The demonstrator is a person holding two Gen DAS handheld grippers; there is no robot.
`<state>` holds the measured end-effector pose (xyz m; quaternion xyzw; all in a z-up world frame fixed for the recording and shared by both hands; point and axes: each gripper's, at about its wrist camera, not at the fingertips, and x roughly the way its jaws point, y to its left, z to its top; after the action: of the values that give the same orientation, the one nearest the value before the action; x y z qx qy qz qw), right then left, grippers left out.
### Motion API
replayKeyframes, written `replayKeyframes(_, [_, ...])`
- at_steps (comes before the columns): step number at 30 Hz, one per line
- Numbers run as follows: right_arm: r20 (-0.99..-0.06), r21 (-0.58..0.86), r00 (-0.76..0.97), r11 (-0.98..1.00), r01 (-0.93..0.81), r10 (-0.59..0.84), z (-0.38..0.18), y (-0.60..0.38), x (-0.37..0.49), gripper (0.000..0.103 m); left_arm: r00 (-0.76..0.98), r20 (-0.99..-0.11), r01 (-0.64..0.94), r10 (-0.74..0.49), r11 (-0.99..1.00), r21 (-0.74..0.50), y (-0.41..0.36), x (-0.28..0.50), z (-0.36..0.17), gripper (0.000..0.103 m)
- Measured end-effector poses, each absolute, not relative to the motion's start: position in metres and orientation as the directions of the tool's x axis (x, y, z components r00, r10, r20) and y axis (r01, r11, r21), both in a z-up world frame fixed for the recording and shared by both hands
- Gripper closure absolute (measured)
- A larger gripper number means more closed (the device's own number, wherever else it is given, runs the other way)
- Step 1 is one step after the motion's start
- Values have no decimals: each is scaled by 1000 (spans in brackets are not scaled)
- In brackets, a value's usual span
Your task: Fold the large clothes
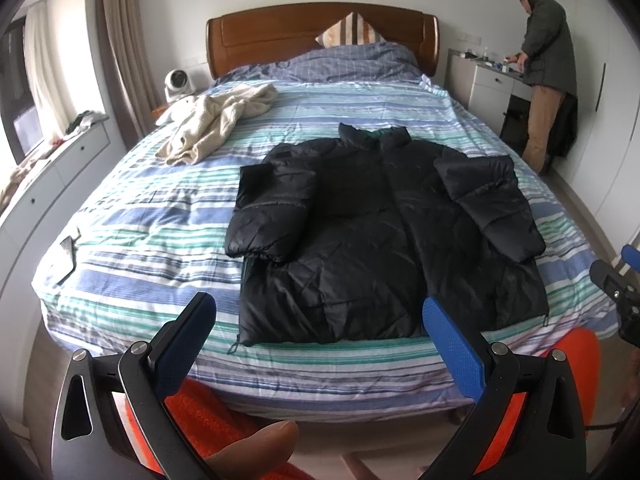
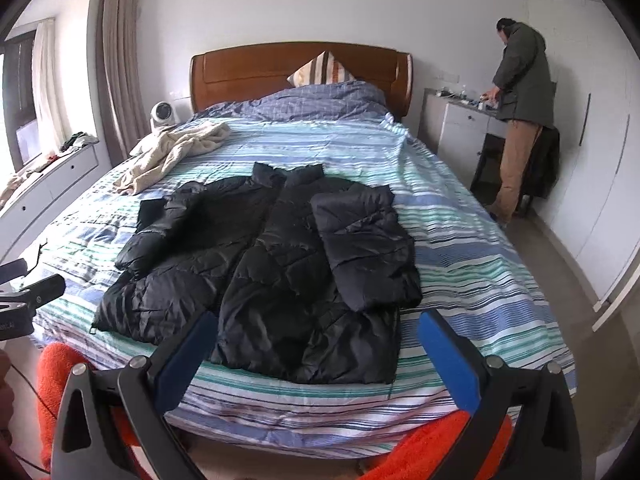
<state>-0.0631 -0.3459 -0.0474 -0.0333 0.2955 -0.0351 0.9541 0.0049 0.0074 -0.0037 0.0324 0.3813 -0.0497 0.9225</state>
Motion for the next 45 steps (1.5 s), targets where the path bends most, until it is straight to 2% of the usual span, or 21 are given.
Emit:
replayKeyframes(6, [-576, -24, 817, 998, -59, 34, -53, -339, -57, 0, 700, -712, 102, -52, 994, 28, 12, 6, -7, 0])
replayKeyframes(10, [-587, -38, 805, 991, -129, 82, -56, -335, -53, 0, 694, -719, 98, -44, 995, 34, 13, 9, -10, 0])
replayKeyframes(13, [-611, -105, 790, 982, -154, 58, -59, -339, -44, 0, 694, -719, 95, -37, 995, 40, 13, 9, -12, 0])
replayKeyframes(17, [-625, -286, 781, 937, -200, -24, -71, -364, -11, 0, 693, -720, 95, -40, 995, 36, 15, 9, -13, 0])
replayKeyframes(20, [-696, -364, 713, 897, -250, -83, -97, -384, 35, 2, 689, -724, 83, -33, 996, 34, 18, 9, -15, 0])
replayKeyframes(21, [-721, -370, 688, 887, -278, -85, -106, -388, 49, 6, 687, -726, 78, -31, 996, 31, 19, 9, -16, 0])
replayKeyframes(23, [-756, -398, 647, 855, -333, -100, -132, -395, 80, 33, 681, -732, 63, -22, 998, 29, 22, 8, -17, 0])
replayKeyframes(25, [-769, -447, 623, 817, -365, -143, -159, -402, 103, 37, 675, -738, 48, -7, 998, 34, 25, 7, -19, 0])
replayKeyframes(27, [-782, -472, 595, 800, -370, -186, -183, -416, 122, 55, 670, -742, 32, 14, 998, 48, 29, 6, -20, 0])
replayKeyframes(28, [-794, -449, 580, 821, -354, -184, -188, -426, 128, 62, 668, -744, 22, 28, 998, 57, 32, 5, -21, 0])
replayKeyframes(29, [-794, -412, 585, 855, -316, -166, -182, -435, 129, 78, 663, -747, 10, 44, 998, 67, 35, 6, -22, 0])
replayKeyframes(30, [-784, -372, 604, 887, -274, -142, -169, -443, 125, 85, 659, -750, 2, 54, 997, 73, 38, 7, -23, 0])
replayKeyframes(34, [-684, -248, 726, 960, -132, -77, -87, -480, 97, 89, 642, -763, -16, 74, 996, 83, 46, 13, -30, 0])
replayKeyframes(39, [-555, -181, 814, 980, 80, -169, 8, -564, 66, 89, 639, -768, 21, 46, 997, 77, 33, 23, -34, 0])
replayKeyframes(42, [-556, -93, 797, 971, 220, -234, 33, -640, 55, 89, 653, -757, 51, 21, 996, 72, 20, 21, -29, 0])
replayKeyframes(45, [-609, 65, 752, 929, 365, -252, 17, -723, 45, 89, 651, -759, 76, 8, 994, 75, 9, 22, -29, 0])
